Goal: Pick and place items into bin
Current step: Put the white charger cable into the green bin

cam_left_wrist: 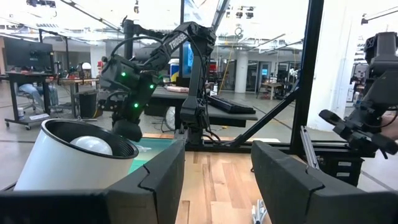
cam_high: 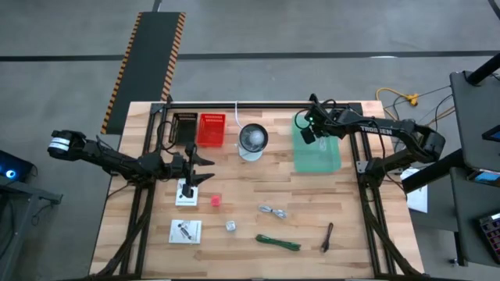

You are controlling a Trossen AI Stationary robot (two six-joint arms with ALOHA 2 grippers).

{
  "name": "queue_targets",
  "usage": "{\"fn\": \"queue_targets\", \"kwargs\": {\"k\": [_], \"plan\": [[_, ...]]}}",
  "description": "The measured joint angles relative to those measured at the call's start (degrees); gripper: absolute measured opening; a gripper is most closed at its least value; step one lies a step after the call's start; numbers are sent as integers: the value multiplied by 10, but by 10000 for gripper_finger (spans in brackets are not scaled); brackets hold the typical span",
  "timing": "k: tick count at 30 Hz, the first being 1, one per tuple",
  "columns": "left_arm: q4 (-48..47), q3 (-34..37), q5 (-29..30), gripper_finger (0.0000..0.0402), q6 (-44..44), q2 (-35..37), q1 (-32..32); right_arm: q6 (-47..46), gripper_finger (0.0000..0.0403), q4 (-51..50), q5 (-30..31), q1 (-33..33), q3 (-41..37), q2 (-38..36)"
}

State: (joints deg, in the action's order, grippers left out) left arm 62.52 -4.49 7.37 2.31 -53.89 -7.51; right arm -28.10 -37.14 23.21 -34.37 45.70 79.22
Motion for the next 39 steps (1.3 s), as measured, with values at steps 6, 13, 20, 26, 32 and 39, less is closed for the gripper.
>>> {"fn": "queue_targets", "kwargs": {"k": [6,13,20,26,32,39], "plan": [[0,0,0,171,0,0,0,-24,48,-4,53,-2,-2,0],[0,0,0,171,0,0,0,-20,48,-4,55,-2,-7,1],[0,0,0,171,-1,0,0,-20,48,6,84,-2,-16,21],[0,0,0,171,-1,0,0,-19,48,20,85,-3,-16,39],[0,0,0,171,-1,0,0,-14,49,20,85,-3,-16,62],[0,0,0,171,-1,0,0,-12,54,20,116,-4,-16,73]]}}
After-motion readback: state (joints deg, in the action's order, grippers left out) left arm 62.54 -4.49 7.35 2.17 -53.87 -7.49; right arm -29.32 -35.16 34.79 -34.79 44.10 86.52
